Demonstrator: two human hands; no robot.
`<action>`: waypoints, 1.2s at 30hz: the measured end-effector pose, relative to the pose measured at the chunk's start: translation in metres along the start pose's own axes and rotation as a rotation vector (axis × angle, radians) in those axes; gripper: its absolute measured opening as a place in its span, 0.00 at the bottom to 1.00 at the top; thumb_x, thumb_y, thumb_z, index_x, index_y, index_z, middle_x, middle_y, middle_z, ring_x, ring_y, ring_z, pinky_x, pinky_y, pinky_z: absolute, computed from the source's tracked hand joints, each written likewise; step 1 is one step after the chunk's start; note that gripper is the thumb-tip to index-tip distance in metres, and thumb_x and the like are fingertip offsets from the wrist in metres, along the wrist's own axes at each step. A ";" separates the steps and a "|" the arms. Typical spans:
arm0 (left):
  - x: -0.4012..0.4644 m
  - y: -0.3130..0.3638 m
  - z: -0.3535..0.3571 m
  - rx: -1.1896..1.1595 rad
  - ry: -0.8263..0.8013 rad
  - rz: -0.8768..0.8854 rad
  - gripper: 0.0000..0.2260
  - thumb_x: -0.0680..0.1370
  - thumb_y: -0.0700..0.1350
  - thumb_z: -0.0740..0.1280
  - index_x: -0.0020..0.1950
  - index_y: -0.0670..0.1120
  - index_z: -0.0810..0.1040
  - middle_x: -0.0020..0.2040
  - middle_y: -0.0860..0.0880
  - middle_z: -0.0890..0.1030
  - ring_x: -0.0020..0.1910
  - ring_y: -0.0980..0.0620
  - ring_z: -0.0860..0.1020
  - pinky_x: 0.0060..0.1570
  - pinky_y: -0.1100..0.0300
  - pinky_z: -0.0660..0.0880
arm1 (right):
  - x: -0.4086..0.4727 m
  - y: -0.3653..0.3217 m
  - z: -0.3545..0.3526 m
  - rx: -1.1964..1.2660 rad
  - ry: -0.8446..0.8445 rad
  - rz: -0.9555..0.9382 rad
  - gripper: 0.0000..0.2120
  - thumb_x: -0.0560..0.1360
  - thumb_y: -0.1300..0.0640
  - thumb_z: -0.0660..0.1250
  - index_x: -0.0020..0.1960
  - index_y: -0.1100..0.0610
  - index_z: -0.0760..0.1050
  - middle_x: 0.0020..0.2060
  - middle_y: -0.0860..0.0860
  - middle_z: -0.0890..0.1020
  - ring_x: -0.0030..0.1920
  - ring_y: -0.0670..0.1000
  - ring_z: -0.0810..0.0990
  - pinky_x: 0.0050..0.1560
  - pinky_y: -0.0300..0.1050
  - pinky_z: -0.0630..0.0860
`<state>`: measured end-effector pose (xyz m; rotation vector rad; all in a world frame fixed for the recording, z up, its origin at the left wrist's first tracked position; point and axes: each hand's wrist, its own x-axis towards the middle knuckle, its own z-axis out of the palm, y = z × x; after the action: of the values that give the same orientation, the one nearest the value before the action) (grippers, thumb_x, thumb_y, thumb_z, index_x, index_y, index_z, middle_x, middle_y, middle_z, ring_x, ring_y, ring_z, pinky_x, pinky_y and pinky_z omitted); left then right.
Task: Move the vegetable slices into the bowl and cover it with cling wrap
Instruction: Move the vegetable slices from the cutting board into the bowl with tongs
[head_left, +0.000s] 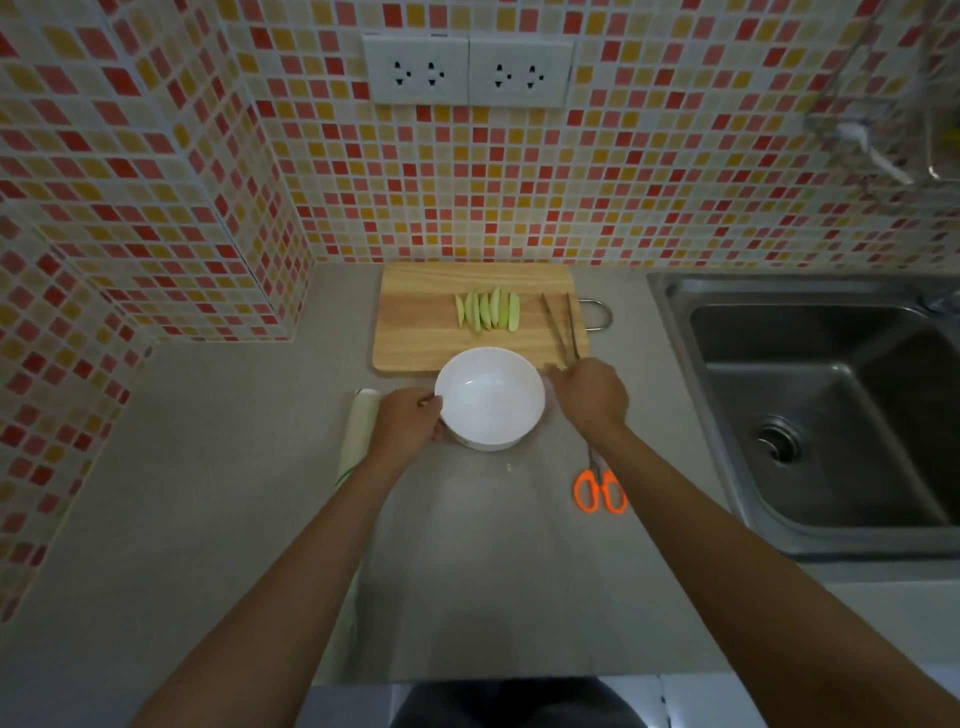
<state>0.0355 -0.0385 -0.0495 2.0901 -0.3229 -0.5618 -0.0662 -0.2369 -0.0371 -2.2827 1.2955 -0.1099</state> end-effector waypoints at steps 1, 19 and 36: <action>-0.001 -0.001 0.001 -0.013 0.014 0.005 0.11 0.77 0.40 0.62 0.46 0.36 0.82 0.37 0.35 0.83 0.34 0.41 0.81 0.46 0.46 0.81 | 0.009 -0.001 -0.002 -0.042 0.030 -0.016 0.23 0.76 0.42 0.61 0.51 0.63 0.79 0.50 0.60 0.83 0.52 0.61 0.81 0.50 0.50 0.77; -0.002 -0.005 0.004 -0.027 0.006 0.042 0.11 0.79 0.39 0.61 0.50 0.37 0.82 0.35 0.40 0.82 0.34 0.44 0.81 0.44 0.52 0.80 | 0.073 -0.027 0.012 -0.192 -0.014 -0.006 0.13 0.76 0.65 0.60 0.57 0.63 0.77 0.57 0.60 0.81 0.57 0.60 0.80 0.53 0.49 0.76; -0.004 -0.004 0.005 -0.068 -0.010 0.027 0.11 0.78 0.38 0.61 0.52 0.38 0.82 0.34 0.41 0.81 0.33 0.45 0.79 0.45 0.50 0.79 | 0.050 -0.070 0.008 -0.173 -0.080 -0.202 0.07 0.75 0.62 0.65 0.50 0.63 0.77 0.51 0.58 0.82 0.51 0.58 0.81 0.39 0.44 0.68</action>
<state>0.0296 -0.0383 -0.0540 2.0155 -0.3326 -0.5596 0.0179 -0.2455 -0.0203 -2.5343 1.0680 0.0255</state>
